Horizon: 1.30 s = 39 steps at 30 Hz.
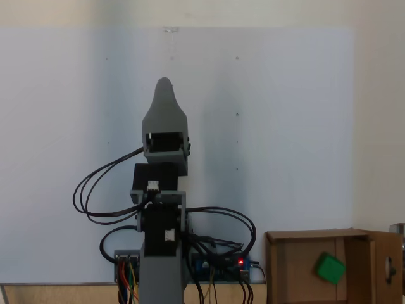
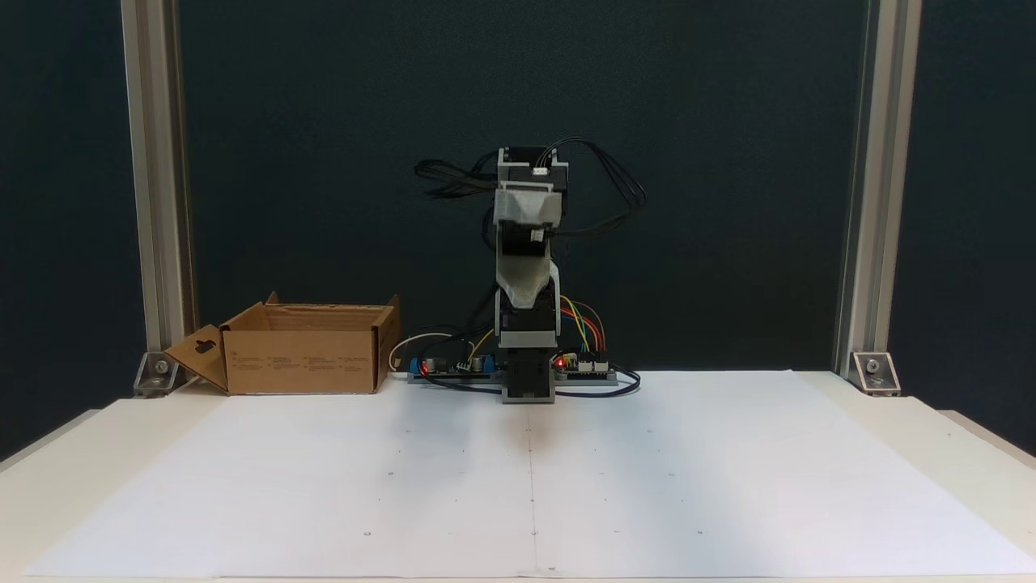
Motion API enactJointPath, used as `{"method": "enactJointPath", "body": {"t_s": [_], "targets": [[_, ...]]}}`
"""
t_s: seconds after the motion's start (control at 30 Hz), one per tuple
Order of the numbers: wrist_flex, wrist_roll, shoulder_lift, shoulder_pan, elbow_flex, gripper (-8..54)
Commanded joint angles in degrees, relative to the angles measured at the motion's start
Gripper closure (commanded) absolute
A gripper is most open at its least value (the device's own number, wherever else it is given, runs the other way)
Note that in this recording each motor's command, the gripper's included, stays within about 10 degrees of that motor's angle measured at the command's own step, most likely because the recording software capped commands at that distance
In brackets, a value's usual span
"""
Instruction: Grasp a green dice and put it in the bin.
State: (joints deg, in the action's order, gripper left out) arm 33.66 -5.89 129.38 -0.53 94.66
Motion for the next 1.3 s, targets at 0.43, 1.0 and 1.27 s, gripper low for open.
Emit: {"method": "enactJointPath", "body": {"t_s": [0.43,1.0,1.27], "targets": [[-28.81,-2.81,6.50,-0.44,1.58,-0.5],[-52.28,-2.81,6.50,-3.69,16.61,-0.8],[-62.56,-2.64,6.42,-5.10,22.41,1.6]]}}
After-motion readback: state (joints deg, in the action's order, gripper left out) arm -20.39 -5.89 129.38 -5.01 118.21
